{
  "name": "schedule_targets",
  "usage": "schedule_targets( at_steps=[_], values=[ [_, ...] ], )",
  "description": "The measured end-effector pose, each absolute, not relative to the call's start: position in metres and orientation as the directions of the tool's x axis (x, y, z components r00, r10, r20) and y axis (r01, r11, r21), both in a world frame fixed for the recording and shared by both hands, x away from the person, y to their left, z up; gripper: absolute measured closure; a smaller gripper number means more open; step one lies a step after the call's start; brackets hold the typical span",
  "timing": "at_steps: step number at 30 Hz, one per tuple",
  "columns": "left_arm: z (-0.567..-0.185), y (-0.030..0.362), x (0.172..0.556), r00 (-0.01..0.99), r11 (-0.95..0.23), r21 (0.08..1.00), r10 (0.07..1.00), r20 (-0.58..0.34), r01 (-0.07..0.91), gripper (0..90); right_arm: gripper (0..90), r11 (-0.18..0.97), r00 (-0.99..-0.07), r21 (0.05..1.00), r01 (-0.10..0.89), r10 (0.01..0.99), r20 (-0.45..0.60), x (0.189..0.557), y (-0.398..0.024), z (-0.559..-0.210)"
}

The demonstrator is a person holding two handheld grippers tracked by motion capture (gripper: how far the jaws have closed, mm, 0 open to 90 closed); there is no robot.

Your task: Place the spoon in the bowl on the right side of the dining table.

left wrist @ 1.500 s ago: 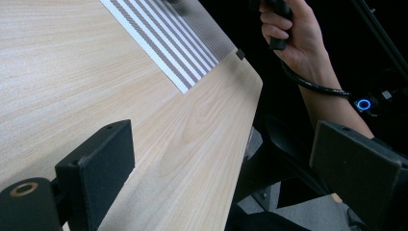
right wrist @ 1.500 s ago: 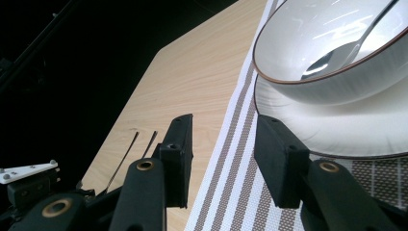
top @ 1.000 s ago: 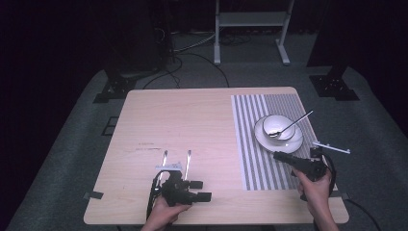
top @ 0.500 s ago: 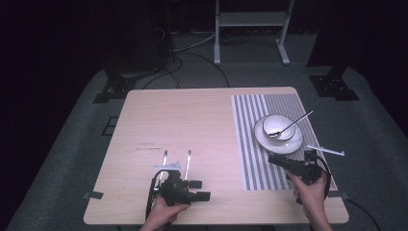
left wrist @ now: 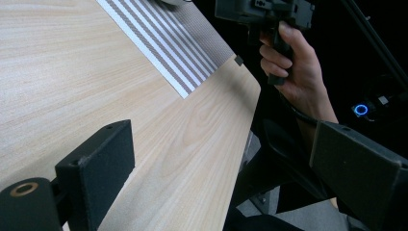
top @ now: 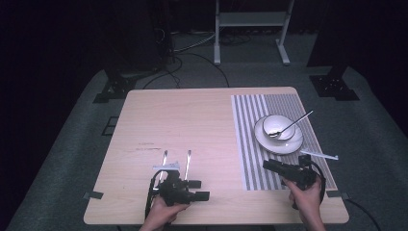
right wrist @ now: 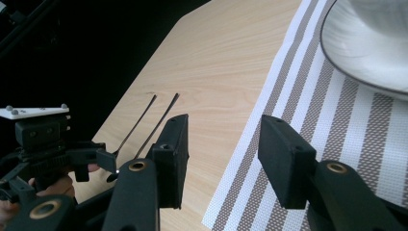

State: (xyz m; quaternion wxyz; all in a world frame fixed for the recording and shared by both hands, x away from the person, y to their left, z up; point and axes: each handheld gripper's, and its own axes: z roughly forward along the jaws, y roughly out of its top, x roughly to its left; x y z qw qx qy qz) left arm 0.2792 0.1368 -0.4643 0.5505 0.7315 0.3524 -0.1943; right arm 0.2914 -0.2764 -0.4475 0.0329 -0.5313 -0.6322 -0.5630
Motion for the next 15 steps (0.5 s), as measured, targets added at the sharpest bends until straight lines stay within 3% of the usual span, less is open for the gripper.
schedule_targets(
  at_steps=[15],
  values=[
    [-0.463,0.137,0.279,0.682,-0.147,0.674,0.302,-0.666,0.724,6.9,49.2,-0.199,-0.456,0.680,0.706,0.606,0.652,0.285,-0.271,-0.459]
  ],
)
